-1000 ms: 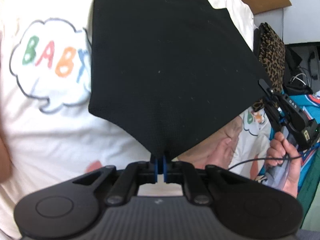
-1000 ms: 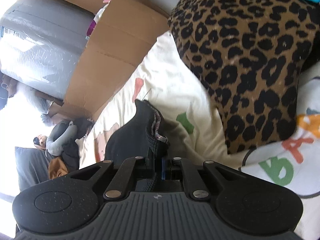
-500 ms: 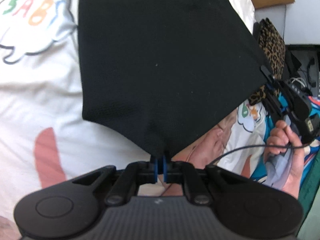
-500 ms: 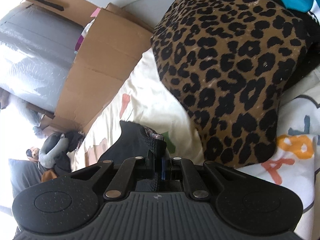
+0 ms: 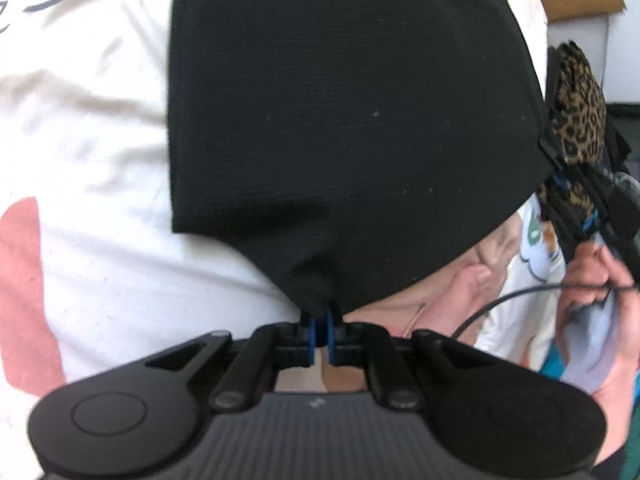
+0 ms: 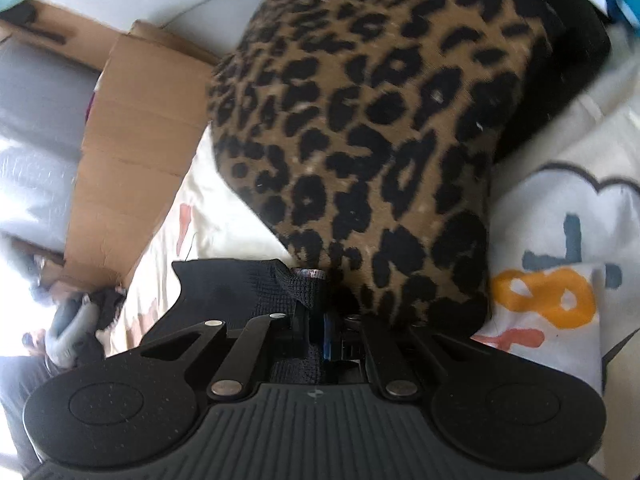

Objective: Fold clothes

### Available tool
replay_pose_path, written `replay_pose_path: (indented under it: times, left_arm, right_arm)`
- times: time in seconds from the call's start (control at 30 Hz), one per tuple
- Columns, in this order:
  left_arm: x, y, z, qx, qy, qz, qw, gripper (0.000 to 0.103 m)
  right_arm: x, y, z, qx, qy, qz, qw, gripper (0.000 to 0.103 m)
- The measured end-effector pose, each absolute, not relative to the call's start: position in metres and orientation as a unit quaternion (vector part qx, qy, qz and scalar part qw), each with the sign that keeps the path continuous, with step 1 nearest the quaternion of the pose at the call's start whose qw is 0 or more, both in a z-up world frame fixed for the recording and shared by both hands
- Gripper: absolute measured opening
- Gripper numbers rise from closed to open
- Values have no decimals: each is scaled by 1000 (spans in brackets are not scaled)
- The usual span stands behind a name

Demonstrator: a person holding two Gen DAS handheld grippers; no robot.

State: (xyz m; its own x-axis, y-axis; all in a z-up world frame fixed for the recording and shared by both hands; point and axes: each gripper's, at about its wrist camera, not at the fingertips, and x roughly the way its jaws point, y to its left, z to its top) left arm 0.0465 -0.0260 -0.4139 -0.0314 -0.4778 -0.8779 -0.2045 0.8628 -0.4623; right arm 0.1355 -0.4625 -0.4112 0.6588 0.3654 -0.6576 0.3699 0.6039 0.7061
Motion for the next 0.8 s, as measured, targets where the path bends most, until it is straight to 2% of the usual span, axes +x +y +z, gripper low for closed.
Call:
replay_pose_path:
  times: [0.17, 0.23, 0.37, 0.47, 0.73, 0.8]
  left_arm:
    - [53, -25, -409, -217, 740, -110, 627, 9]
    - [51, -24, -402, -199, 754, -110, 616, 5]
    - [50, -17, -386, -178, 775, -110, 597, 5]
    - [56, -14, -371, -157, 780, -119, 594, 6]
    - [141, -14, -310, -82, 722, -126, 676, 18]
    - [171, -19, -295, -46, 708, -135, 691, 23]
  right_arm:
    - [131, -467, -406, 462, 407, -10, 788, 11]
    - [129, -469, -403, 469, 405, -12, 785, 12]
    - [123, -475, -394, 468, 401, -16, 787, 13]
    - [115, -476, -388, 462, 395, -27, 793, 21]
    - [93, -485, -379, 478, 382, -34, 791, 22]
    - [89, -486, -378, 480, 380, -33, 790, 27]
